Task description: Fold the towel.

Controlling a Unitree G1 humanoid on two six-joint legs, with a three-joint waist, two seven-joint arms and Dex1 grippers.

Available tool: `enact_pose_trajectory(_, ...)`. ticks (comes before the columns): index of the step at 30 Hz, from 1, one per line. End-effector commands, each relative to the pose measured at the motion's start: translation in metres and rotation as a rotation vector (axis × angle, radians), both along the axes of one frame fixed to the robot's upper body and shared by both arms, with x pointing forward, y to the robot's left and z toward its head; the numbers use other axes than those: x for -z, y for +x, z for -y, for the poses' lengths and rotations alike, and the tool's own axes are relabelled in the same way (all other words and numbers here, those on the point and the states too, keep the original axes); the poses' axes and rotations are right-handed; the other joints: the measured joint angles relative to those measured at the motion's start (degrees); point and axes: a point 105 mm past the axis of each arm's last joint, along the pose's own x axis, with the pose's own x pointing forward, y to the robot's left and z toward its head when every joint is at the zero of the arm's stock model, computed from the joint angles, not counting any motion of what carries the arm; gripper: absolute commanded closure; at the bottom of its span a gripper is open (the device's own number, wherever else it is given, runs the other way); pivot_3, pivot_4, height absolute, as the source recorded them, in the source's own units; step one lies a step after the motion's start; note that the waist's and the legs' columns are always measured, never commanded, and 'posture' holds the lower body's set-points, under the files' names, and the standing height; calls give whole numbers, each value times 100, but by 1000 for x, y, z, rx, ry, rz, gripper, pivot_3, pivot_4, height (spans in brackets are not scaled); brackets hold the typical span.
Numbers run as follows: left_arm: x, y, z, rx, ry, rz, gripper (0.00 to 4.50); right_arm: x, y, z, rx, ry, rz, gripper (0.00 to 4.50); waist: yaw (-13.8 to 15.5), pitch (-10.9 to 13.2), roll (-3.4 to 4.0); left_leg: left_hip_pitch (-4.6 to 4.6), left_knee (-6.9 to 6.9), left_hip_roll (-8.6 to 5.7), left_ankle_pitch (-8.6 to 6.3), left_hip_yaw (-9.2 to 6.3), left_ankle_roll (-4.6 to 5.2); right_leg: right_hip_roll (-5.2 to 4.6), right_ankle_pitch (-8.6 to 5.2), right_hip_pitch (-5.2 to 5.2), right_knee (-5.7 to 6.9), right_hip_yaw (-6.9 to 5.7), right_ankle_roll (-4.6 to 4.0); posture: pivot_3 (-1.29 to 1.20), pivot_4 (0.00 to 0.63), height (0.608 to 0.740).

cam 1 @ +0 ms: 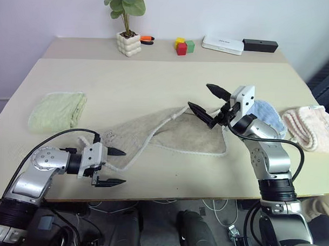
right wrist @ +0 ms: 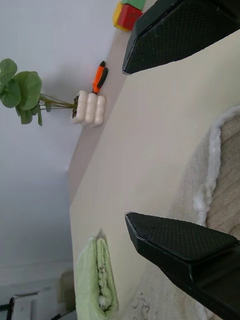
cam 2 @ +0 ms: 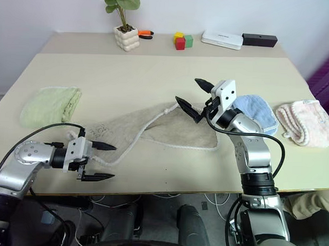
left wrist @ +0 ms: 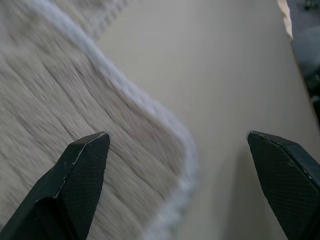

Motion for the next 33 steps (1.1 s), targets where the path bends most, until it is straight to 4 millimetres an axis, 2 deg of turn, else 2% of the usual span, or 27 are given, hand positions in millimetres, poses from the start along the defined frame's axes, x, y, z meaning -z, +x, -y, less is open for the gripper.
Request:
enact_pose_trajectory(1,11,2,-7,-7,74,10,882,-15,-6,0,-4,7,63,0,13,-1,2,1,0,0,0,0,0,-1,0,1,1,0,0,0,150,740)
enact_pose_trajectory(8,12,7,-3,-31,71,29,4323,-13,-8,-1,-5,8,58,0,24,-7,11,9,7,0,1,-1,1,-1,0,13,3,0,0,0,150,740)
enact_pose_trajectory(13,8,12,-5,-49,70,61,4423,-16,-10,-2,-4,6,75,0,20,-7,12,9,7,0,1,-1,1,0,0,12,4,0,0,0,150,740)
enact_pose_trajectory(17,-4,20,-8,-98,-5,85,4423,-16,-10,-1,0,3,75,0,21,-7,12,9,8,0,1,-1,1,0,0,12,6,-1,1,0,150,740)
enact_pose_trajectory(21,-49,42,-16,-244,-259,119,4423,-15,-10,0,7,-7,74,0,22,-4,7,5,8,0,1,-3,2,2,1,8,7,-2,2,0,150,740)
enact_pose_trajectory(25,-84,49,-31,-306,-411,143,4423,-7,-8,0,12,-68,58,0,13,-4,7,3,11,0,1,-6,2,5,2,10,7,-4,6,0,150,740)
enact_pose_trajectory(30,-109,48,-48,-341,-510,159,4423,-3,0,4,53,-158,84,0,-10,-4,7,5,7,0,1,-6,2,8,2,9,7,-4,8,0,150,740)
enact_pose_trajectory(33,-116,45,-54,-354,-538,177,4423,8,6,9,83,-244,69,0,-6,-4,7,4,8,1,1,-6,2,9,1,9,6,-4,7,0,150,740)
